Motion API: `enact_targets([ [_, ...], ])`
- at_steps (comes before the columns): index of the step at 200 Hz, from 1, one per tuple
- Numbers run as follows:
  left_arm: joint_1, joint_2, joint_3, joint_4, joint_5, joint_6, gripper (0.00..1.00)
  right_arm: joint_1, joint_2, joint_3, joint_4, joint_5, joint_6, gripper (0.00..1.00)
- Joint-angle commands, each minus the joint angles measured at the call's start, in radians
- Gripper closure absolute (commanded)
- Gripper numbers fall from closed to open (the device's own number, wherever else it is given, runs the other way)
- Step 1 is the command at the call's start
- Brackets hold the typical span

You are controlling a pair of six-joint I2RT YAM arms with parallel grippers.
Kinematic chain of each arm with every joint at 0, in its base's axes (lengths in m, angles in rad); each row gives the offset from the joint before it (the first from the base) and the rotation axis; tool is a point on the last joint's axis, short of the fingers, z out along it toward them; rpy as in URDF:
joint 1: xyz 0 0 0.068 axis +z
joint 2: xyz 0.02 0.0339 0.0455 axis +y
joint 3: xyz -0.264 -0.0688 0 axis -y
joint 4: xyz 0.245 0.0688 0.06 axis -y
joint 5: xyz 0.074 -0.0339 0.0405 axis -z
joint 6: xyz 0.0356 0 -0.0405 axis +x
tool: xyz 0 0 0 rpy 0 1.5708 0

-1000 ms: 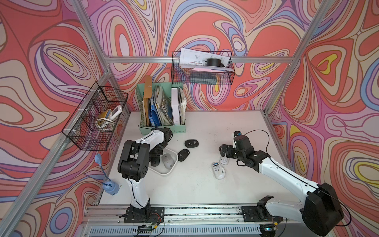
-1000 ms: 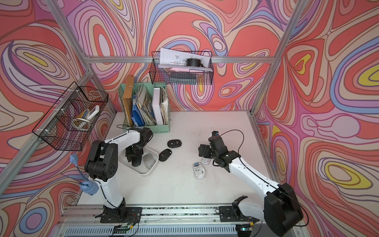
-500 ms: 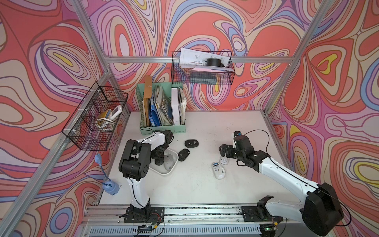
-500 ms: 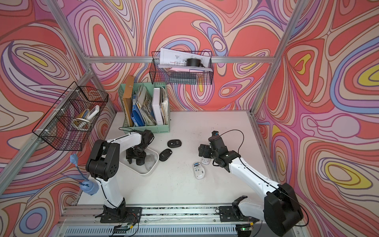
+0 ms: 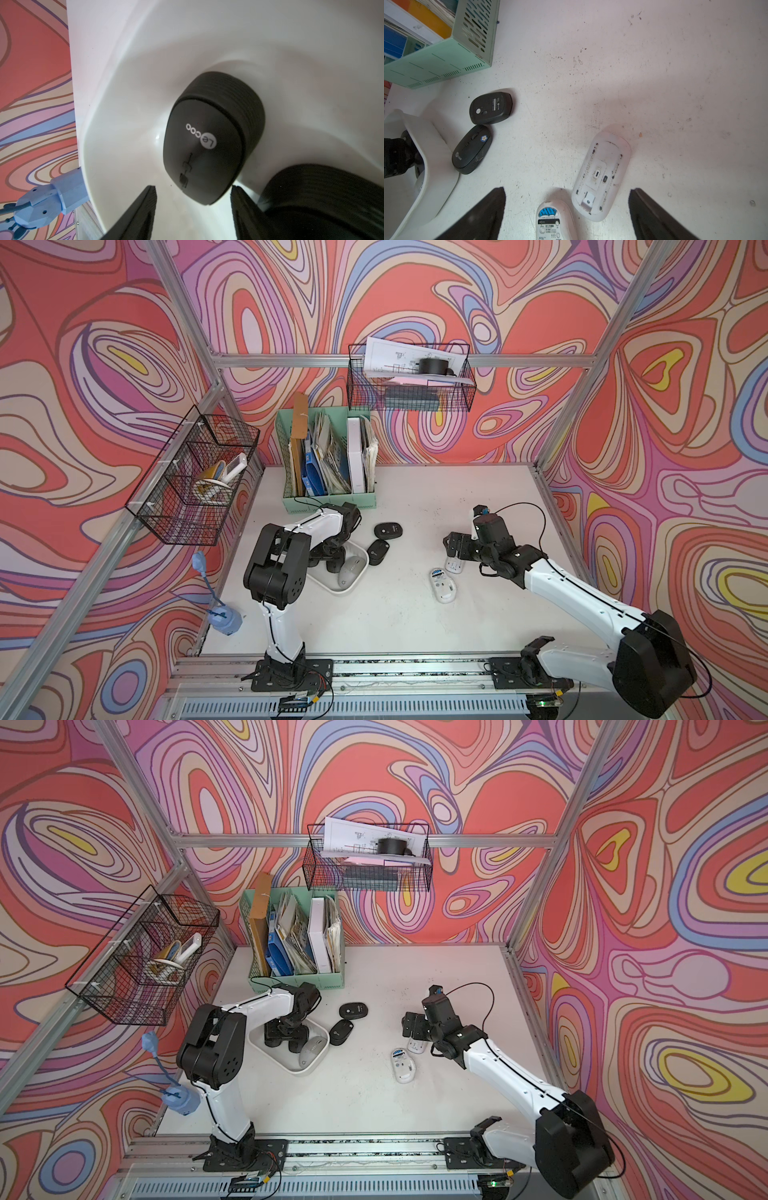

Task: Put the mouse in the storage box
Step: Place the mouse in the storage box, then pick up the mouse from the center of the board.

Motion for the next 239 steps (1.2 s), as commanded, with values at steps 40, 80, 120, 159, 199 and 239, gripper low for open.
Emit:
enact_targets([
  [40,-0.014,-0.195,-0.012,0.025,0.114,-0.002,0.25,0.007,0.012,0.037,-0.009,-0.004,-0.011,0.05],
  [80,-0.015,-0.369,-0.096,0.087,0.167,0.005,0.17,0.051,0.041,0.076,-0.038,0.010,0.010,0.05],
  [120,-0.006,-0.648,-0.247,0.239,0.155,0.011,0.09,0.186,0.198,0.242,-0.111,0.070,0.096,0.05],
  [159,0.000,-0.863,-0.288,0.278,0.126,0.015,0.04,0.316,0.453,0.505,-0.251,0.111,0.212,0.05],
  [199,0.002,-0.977,-0.274,0.239,0.094,0.030,0.01,0.378,0.687,0.719,-0.383,0.126,0.320,0.05],
  [239,0.003,-1.042,-0.298,0.224,0.094,0.059,0.01,0.397,0.818,0.863,-0.457,0.158,0.415,0.05],
])
